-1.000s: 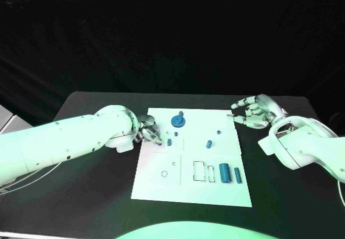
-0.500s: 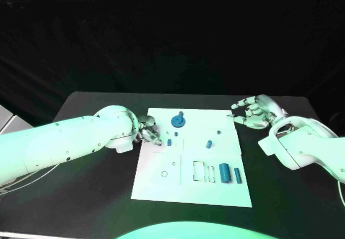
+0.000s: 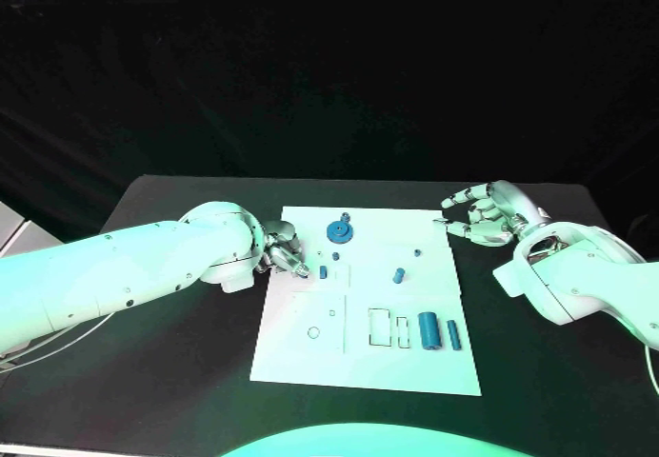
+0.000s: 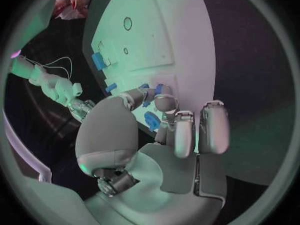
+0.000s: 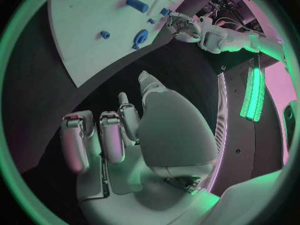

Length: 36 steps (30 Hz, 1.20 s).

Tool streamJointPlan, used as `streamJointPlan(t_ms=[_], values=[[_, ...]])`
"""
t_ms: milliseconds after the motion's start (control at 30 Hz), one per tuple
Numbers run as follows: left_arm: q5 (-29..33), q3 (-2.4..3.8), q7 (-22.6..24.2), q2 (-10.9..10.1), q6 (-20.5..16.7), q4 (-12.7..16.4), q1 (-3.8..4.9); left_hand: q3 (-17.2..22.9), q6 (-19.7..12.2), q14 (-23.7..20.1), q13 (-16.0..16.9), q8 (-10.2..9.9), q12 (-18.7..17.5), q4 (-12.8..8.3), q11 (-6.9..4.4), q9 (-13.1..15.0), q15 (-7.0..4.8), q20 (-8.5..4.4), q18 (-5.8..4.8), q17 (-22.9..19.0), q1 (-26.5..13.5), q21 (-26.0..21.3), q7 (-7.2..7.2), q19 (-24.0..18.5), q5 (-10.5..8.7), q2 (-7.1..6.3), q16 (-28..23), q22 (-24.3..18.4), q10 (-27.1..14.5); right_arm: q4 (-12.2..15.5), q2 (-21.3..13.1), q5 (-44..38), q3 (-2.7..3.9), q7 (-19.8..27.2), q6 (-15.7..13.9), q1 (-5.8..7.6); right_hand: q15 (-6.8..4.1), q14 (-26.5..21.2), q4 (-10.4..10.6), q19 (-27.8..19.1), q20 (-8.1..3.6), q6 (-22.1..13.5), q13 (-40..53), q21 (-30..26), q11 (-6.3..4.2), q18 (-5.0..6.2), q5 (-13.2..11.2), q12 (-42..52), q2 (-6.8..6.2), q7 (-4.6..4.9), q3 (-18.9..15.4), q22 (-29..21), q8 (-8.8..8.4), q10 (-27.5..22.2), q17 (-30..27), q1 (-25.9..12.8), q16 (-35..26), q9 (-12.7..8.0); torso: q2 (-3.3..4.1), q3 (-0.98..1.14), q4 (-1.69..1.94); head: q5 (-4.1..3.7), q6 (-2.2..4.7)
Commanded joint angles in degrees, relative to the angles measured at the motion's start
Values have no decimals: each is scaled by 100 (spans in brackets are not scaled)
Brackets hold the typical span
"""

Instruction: Assemble the parts on the task board

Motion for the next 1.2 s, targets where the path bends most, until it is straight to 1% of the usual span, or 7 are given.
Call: streamJointPlan(t_ms=[33,67,133,200,300,533,1200], values=[[335,-19,-2,18,21,0,-27,506,94,606,-12,-12,-33,-559,0,-2,-11,6,-30,1510,-86,12,-168,17,-69,47,37,-27,-18,12,-5,-27,0,52,44,-4,-30,491,-6,552,-32,-25,294,-9,-30,-57,35,-5,16,7,30,1462,22,25,1092,-54,-31,-6,-4,-1,1,-5,-6],[372,-19,2,19,1,-7,-27,396,72,606,-41,-20,-50,-501,-2,0,-11,8,-28,1510,-137,3,-174,8,-94,39,37,-37,-36,13,-6,-27,0,52,43,-4,-30,491,-6,552,-32,-25,294,-9,-30,-57,35,-5,16,7,30,1462,22,25,1092,-54,-31,-6,-4,-1,1,-6,-4],[410,-20,6,19,-27,-16,-26,214,74,606,230,-46,114,-407,-16,-10,-21,5,-25,1510,-202,-8,-198,0,-116,32,37,-48,11,13,-7,-27,0,51,43,-4,-30,489,-7,550,-32,-26,289,-14,-31,-56,36,-9,17,6,30,1461,30,22,1082,-65,-37,-10,-4,-1,0,-7,-4],[438,-20,10,18,-54,-24,-26,23,90,606,233,-77,109,-280,-27,-25,-30,-3,-21,1510,-282,-23,-211,-9,-138,30,37,-66,-7,14,-8,-27,0,51,43,-4,-30,489,-7,550,-32,-26,289,-14,-31,-56,36,-9,17,6,30,1461,30,22,1082,-65,-37,-10,-5,-3,1,-8,-3],[473,-20,12,19,-91,-36,-26,-97,97,601,225,-101,99,-210,-29,-36,-34,-9,-17,1491,-314,-34,-215,-17,-156,21,29,-82,-23,13,-8,-27,0,51,43,-4,-30,489,-7,550,-32,-26,289,-14,-31,-56,36,-9,17,6,30,1461,30,22,1082,-65,-37,-10,-3,-4,3,-9,-2],[501,-20,12,19,-146,-63,-26,-484,139,596,224,-163,85,29,-33,-66,-40,-17,-12,1472,-389,-60,-222,-31,-182,18,21,-112,-62,9,-7,-27,0,49,43,-4,-30,489,-7,550,-32,-26,289,-14,-31,-56,36,-9,17,6,30,1461,30,22,1082,-65,-37,-10,-2,-7,3,-12,-2],[459,-20,-19,25,-185,-140,-25,-1207,199,594,249,-239,85,461,-30,-97,-41,-21,-7,1466,-393,-91,-221,-40,-257,-41,19,-137,-102,-2,-5,-27,0,46,39,-4,-31,491,-7,552,-32,-27,287,-10,-31,-57,36,-9,17,6,28,1462,36,22,1088,-78,-34,-14,-2,-3,-2,-19,-6]])
